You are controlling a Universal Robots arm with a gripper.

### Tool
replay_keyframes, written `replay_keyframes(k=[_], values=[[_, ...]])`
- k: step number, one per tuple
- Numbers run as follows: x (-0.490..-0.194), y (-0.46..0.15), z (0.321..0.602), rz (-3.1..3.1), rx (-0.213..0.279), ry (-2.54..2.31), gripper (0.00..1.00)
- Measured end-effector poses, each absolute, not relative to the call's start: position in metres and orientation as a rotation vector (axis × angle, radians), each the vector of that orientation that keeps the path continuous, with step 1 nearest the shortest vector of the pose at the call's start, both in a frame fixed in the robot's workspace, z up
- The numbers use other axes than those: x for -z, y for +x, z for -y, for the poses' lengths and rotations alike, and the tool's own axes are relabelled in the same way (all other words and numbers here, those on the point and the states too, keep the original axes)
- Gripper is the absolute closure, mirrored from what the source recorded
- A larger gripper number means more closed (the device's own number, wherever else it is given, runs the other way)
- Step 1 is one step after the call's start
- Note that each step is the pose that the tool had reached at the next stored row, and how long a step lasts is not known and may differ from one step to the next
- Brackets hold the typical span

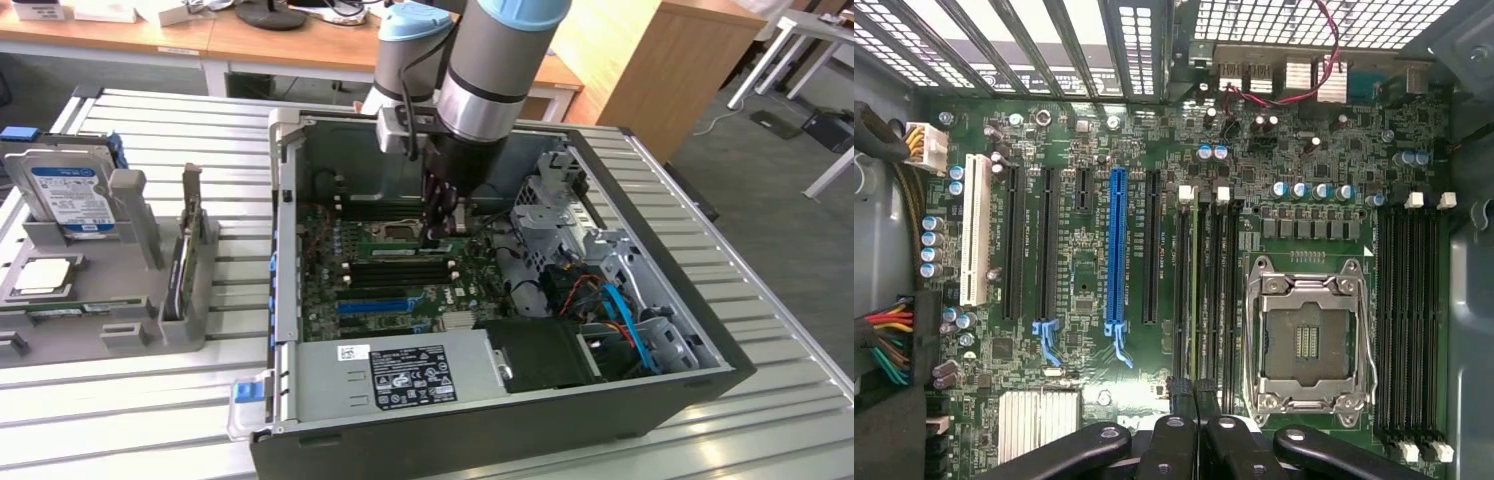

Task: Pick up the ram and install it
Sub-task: 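Insert the ram into the slot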

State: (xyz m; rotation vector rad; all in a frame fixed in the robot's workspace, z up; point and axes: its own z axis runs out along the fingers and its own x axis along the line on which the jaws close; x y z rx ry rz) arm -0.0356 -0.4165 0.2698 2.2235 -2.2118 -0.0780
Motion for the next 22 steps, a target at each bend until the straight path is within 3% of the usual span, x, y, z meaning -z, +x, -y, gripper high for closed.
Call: replay_keyframes(k=[22], values=[[-0.2604, -0.0305, 0.4174, 2.212, 0.077, 2.224, 0.88]])
